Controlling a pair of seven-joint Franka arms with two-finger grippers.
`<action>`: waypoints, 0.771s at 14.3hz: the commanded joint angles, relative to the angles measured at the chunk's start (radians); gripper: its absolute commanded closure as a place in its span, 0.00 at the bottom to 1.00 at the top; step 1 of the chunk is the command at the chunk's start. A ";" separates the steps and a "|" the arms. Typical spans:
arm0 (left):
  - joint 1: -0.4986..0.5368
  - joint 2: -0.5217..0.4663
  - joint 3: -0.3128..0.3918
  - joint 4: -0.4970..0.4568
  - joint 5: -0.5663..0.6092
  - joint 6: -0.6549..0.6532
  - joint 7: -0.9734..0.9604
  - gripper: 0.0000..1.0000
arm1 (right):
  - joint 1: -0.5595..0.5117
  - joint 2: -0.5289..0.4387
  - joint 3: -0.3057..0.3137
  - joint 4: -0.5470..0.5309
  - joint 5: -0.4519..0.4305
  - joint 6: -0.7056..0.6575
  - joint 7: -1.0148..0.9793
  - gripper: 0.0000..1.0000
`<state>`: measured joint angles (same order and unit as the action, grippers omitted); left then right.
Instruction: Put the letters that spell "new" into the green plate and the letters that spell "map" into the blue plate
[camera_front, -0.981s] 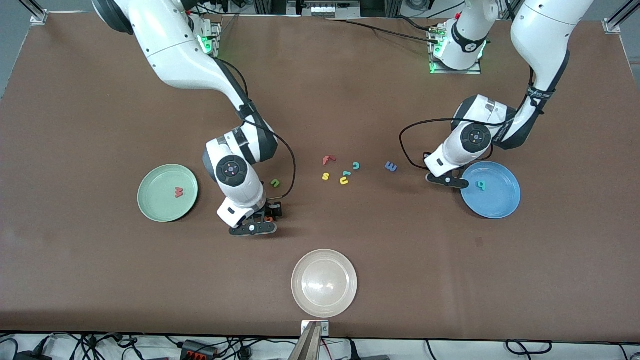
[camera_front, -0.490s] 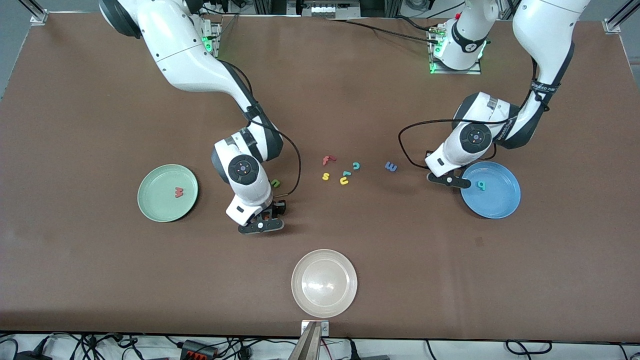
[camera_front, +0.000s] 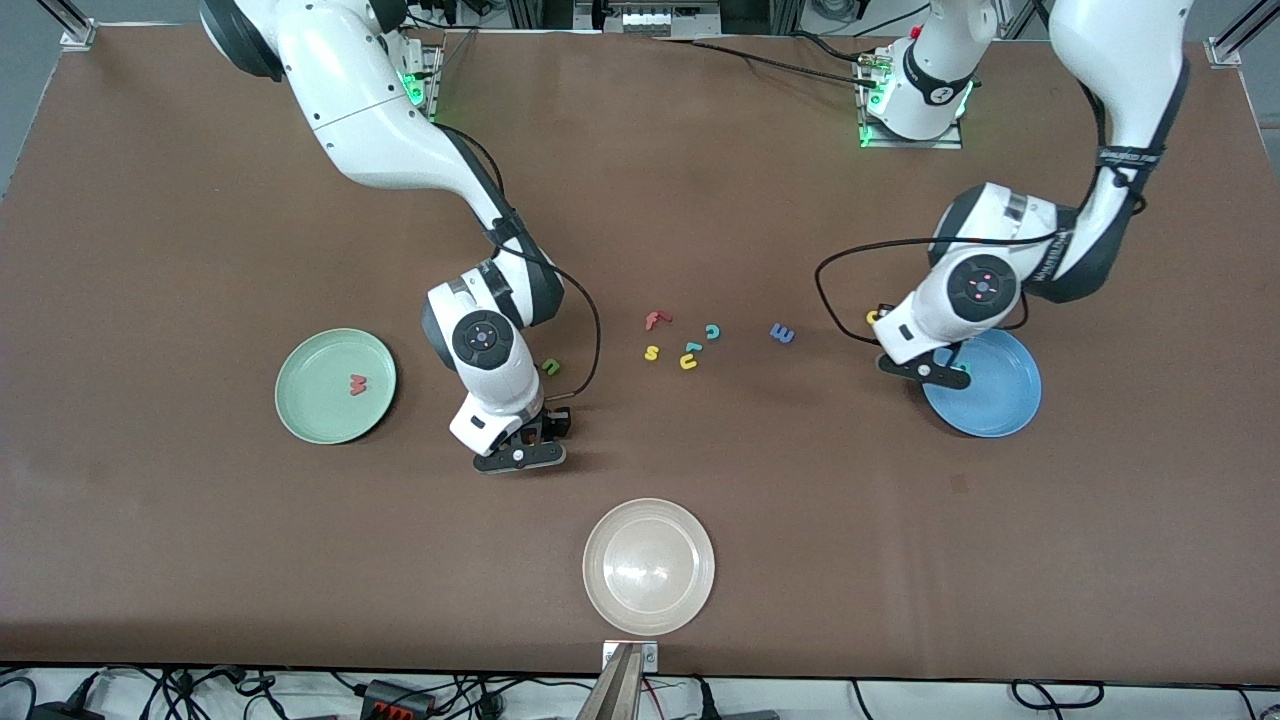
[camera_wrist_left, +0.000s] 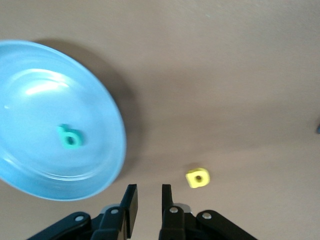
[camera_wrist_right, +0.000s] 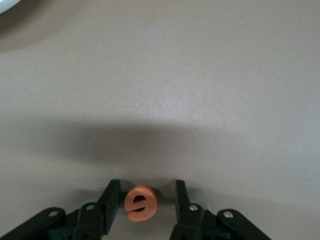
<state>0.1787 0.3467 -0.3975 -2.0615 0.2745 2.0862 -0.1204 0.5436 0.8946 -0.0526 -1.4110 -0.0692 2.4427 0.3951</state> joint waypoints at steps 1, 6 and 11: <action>0.064 -0.005 -0.010 0.021 0.012 -0.025 0.106 0.73 | 0.003 0.017 0.002 0.024 -0.012 0.001 0.013 0.49; 0.111 0.038 -0.003 0.060 0.023 -0.011 0.153 0.73 | -0.001 0.017 0.002 0.017 0.000 -0.002 0.015 0.82; 0.140 0.069 -0.001 0.057 0.046 0.028 0.154 0.72 | -0.013 0.006 0.004 0.004 0.000 -0.030 0.028 0.92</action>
<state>0.3003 0.3862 -0.3914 -2.0241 0.2857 2.1032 0.0176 0.5438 0.8949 -0.0509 -1.4070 -0.0679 2.4416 0.4064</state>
